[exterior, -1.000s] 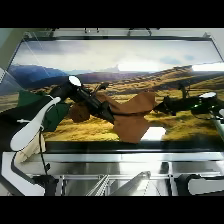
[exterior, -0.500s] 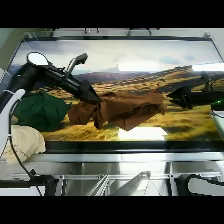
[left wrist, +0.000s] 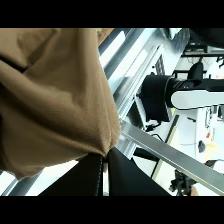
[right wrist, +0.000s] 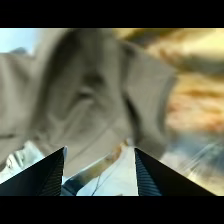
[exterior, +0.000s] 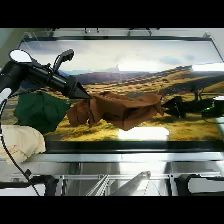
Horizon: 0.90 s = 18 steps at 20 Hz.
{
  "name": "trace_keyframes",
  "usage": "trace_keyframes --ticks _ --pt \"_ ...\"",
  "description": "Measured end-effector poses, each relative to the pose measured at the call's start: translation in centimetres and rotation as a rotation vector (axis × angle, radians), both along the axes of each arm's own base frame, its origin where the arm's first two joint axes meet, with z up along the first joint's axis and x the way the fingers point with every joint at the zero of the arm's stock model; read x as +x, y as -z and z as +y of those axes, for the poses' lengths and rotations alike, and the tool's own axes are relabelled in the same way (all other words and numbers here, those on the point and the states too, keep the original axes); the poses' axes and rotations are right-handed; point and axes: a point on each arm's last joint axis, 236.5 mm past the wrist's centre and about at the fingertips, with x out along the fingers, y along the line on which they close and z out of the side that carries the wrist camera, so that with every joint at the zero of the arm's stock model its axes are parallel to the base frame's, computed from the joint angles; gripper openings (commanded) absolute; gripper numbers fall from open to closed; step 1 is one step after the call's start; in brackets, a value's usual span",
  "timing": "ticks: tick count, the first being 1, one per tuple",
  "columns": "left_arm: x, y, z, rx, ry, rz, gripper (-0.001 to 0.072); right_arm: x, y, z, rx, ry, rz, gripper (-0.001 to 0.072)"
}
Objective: Fold the shirts.
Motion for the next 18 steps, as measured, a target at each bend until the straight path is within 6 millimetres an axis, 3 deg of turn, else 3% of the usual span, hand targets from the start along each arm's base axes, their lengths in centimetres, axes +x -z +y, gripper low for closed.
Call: trace_keyframes --ticks 3,6,8,10,11,15,18 --pt "0.2 -0.1 0.8 -0.002 -0.014 0.006 0.0025 -0.2 1.8 -0.1 -0.001 0.009 0.039 0.0478" --pt "0.6 -0.1 1.5 -0.004 -0.027 0.000 0.0025 -0.1 2.3 0.0 0.016 0.023 0.055 0.0464" --pt "0.7 -0.1 1.8 -0.006 -0.030 -0.006 0.0025 -0.1 3.0 0.0 0.011 0.029 0.066 0.0205" --pt "0.8 -0.1 1.9 -0.007 -0.030 -0.013 0.0025 0.0 3.6 0.5 0.019 0.028 0.080 0.0165" --pt "0.8 -0.1 2.0 -0.009 -0.027 -0.016 0.0025 0.0 3.8 1.1 0.029 0.026 0.085 0.0024" --pt "0.8 -0.1 2.1 -0.010 -0.022 -0.024 0.0025 0.7 3.5 3.4 0.068 -0.006 0.048 0.0021" --pt "0.4 -0.2 2.2 -0.014 -0.004 -0.021 0.0025 1.6 1.7 4.5 0.141 -0.012 -0.008 0.0033"
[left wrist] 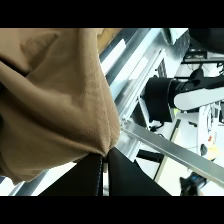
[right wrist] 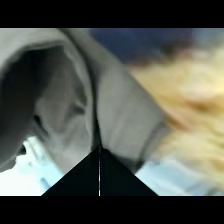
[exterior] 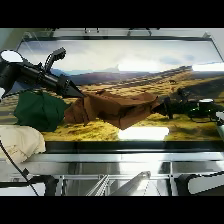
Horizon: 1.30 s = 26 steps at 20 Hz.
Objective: Fold the shirts.
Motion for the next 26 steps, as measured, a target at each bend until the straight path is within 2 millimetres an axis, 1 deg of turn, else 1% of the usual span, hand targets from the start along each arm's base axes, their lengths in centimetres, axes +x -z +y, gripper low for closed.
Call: trace_keyframes --ticks 2,4,5,6,7,9,10,13,15,17,21,22,23,24,25,26 --pt "-0.2 0.0 0.1 -0.002 0.008 0.002 0.0024 1.1 -3.1 -0.4 0.079 0.020 -0.068 0.0265" --pt "-0.3 -0.1 0.1 -0.003 0.015 0.003 0.0024 1.3 -5.1 -2.1 0.115 0.036 -0.117 0.0270" --pt "-0.4 -0.1 0.1 -0.004 0.019 0.005 0.0024 1.5 -6.2 -3.3 0.128 0.056 -0.144 0.0321" --pt "-0.5 -0.1 0.1 -0.004 0.019 0.005 0.0024 1.3 -6.6 -4.4 0.126 0.065 -0.154 0.0437" --pt "-0.5 -0.1 0.2 -0.004 0.022 0.006 0.0024 1.0 -6.5 -5.5 0.110 0.074 -0.152 0.0459" --pt "-0.6 -0.1 0.2 -0.005 0.025 0.005 0.0024 0.0 -5.8 -6.9 0.076 0.076 -0.116 0.0459" --pt "-0.6 -0.1 0.2 -0.005 0.025 0.004 0.0024 -0.6 -4.8 -7.3 0.045 0.074 -0.081 0.0459" --pt "-0.6 -0.1 0.2 -0.006 0.028 0.002 0.0024 -1.6 -2.6 -7.4 -0.026 0.068 -0.016 0.0459" --pt "-0.6 -0.1 0.2 -0.006 0.028 0.001 0.0024 -1.5 -1.6 -6.6 -0.068 0.055 -0.004 0.0458" --pt "-0.6 -0.1 0.2 -0.006 0.029 -0.001 0.0024 -1.1 -0.9 -5.4 -0.104 0.039 -0.002 0.0458" --pt "-0.6 -0.1 0.2 -0.007 0.032 -0.004 0.0024 0.0 -0.2 -2.2 -0.143 0.018 -0.020 0.0458" --pt "-0.6 -0.1 0.2 -0.007 0.032 -0.005 0.0024 0.1 -0.1 -1.7 -0.150 0.015 -0.022 0.0458" --pt "-0.6 -0.1 0.2 -0.008 0.034 -0.007 0.0024 0.3 -0.1 -1.3 -0.153 0.017 -0.023 0.0457" --pt "-0.6 -0.1 0.2 -0.008 0.035 -0.007 0.0024 0.4 0.0 -1.0 -0.155 0.016 -0.025 0.0390" --pt "-0.7 -0.1 0.2 -0.009 0.038 -0.008 0.0024 0.5 0.0 -0.8 -0.158 0.016 -0.025 0.0164" --pt "-0.7 -0.1 0.2 -0.010 0.041 -0.011 0.0024 0.5 0.0 -0.6 -0.156 0.016 -0.025 0.0023"
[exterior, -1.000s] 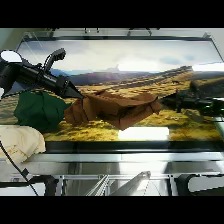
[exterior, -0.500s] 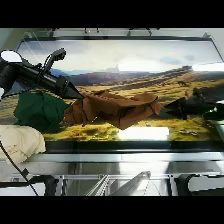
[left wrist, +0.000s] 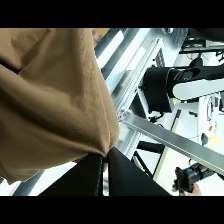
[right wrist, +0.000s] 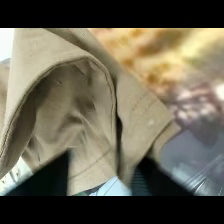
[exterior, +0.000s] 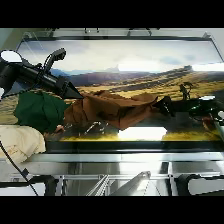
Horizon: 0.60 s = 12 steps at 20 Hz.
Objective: Fold the shirts.
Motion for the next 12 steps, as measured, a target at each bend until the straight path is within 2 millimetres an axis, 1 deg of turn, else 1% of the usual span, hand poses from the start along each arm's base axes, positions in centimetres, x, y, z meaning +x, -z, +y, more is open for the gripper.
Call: trace_keyframes --ticks 2,3,4,5,6,8,9,10,12 --pt "-0.1 0.0 0.0 -0.001 0.004 -0.002 0.0024 -0.1 -0.4 0.5 0.017 -0.007 0.001 0.0022" --pt "-0.1 -0.1 0.0 -0.003 0.006 -0.007 0.0024 -0.2 -0.8 0.8 0.032 -0.025 -0.004 0.0021" --pt "0.0 -0.3 0.0 -0.008 0.006 -0.014 0.0024 -0.4 -1.8 1.2 0.055 -0.051 -0.019 0.0021" --pt "0.0 -0.9 0.1 -0.023 0.003 -0.023 0.0024 -0.6 -3.0 1.5 0.082 -0.080 -0.033 0.0021" --pt "0.1 -2.0 0.2 -0.048 -0.002 -0.037 0.0024 -0.7 -4.7 1.5 0.108 -0.108 -0.060 0.0021" --pt "0.5 -5.6 0.5 -0.142 -0.030 -0.095 0.0025 -0.5 -9.6 1.0 0.162 -0.148 -0.149 0.0021" --pt "0.7 -8.2 0.9 -0.207 -0.051 -0.137 0.0025 0.0 -13.1 0.3 0.190 -0.148 -0.223 0.0020" --pt "0.7 -10.8 1.4 -0.272 -0.074 -0.186 0.0025 0.4 -16.7 -0.6 0.209 -0.138 -0.310 0.0021" --pt "0.2 -16.8 2.6 -0.421 -0.113 -0.311 0.0026 0.7 -25.9 -2.4 0.249 -0.096 -0.539 0.0020"
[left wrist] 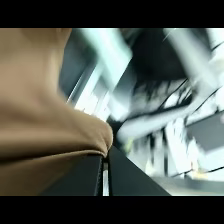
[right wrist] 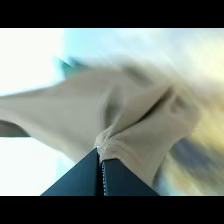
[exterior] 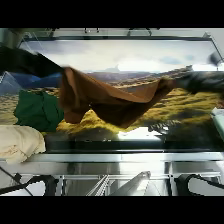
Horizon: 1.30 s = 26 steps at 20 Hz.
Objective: Fold the shirts.
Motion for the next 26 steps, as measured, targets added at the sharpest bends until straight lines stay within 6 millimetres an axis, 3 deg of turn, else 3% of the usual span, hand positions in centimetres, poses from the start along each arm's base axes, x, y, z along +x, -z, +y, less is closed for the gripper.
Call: trace_keyframes --ticks 3,6,9,11,13,16,20,23,26 --pt "-3.4 -9.8 2.1 -0.252 -0.030 -0.237 0.0026 -3.0 -14.5 -1.6 0.071 0.082 -0.372 0.0020" --pt "-9.4 -18.4 4.8 -0.482 -0.023 -0.474 0.0026 -9.0 -25.5 -1.4 0.050 0.157 -0.703 0.0021" --pt "-14.6 -22.7 6.5 -0.563 -0.055 -0.654 0.0027 -14.5 -32.3 0.4 -0.041 0.240 -0.951 0.0021" --pt "-16.7 -24.1 7.0 -0.560 -0.098 -0.736 0.0030 -16.8 -34.9 1.7 -0.089 0.279 -1.060 0.0021" --pt "-17.1 -25.1 7.8 -0.555 -0.165 -0.778 0.0030 -17.6 -36.5 2.0 -0.125 0.332 -1.118 0.0020" --pt "-14.2 -24.3 9.1 -0.498 -0.275 -0.736 0.0031 -16.2 -36.5 0.7 -0.223 0.426 -1.110 0.0020" --pt "-4.9 -18.1 9.4 -0.360 -0.352 -0.479 0.0031 -11.2 -32.3 -2.4 -0.338 0.476 -0.955 0.0020" --pt "2.4 -11.5 7.9 -0.300 -0.337 -0.271 0.0031 -5.7 -25.6 -4.4 -0.382 0.442 -0.752 0.0021" --pt "9.7 -2.9 6.2 -0.247 -0.346 -0.069 0.0032 0.4 -15.8 -6.1 -0.396 0.393 -0.505 0.0021"
